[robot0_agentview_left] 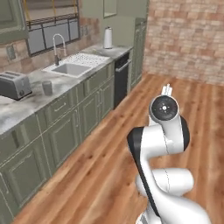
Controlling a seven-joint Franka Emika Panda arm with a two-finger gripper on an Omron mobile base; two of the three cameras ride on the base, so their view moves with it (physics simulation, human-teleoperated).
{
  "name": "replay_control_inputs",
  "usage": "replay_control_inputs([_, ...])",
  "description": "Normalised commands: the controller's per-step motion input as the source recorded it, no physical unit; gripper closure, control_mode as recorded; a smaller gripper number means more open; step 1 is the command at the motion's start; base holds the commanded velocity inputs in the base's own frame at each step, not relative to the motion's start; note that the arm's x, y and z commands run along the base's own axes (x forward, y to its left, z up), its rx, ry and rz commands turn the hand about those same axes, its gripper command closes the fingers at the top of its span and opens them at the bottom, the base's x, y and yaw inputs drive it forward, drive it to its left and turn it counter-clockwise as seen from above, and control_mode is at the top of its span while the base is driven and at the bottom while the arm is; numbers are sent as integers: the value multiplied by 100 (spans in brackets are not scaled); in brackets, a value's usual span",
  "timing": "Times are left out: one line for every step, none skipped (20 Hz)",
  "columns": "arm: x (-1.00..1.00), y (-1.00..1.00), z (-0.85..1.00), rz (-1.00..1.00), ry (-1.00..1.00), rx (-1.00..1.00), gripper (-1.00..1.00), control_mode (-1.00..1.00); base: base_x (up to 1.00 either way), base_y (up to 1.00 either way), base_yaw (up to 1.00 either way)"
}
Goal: Move the glass cup from next to the sink to the open cabinet. Then, move the bowl with the cucumber to the fridge to clear the area for faucet cleaning.
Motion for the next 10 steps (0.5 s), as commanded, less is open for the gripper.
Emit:
replay_control_inputs([0,0,0,0,0,0,-100,100,100,64,-31])
replay_control_inputs([0,0,0,0,0,0,-100,100,100,70,-29])
replay_control_inputs([0,0,0,0,0,0,-100,100,100,71,-28])
replay_control_inputs([0,0,0,0,0,0,-100,100,100,71,-26])
replay_control_inputs([0,0,0,0,0,0,-100,100,100,66,-24])
replay_control_inputs([0,0,0,0,0,0,-100,100,100,59,-20])
replay_control_inputs([0,0,0,0,0,0,-100,100,100,54,-18])
replay_control_inputs([0,0,0,0,0,0,-100,100,100,45,-14])
replay_control_inputs([0,0,0,0,0,0,-100,100,100,39,-9])
replay_control_inputs([0,0,0,0,0,0,-100,100,100,28,-1])
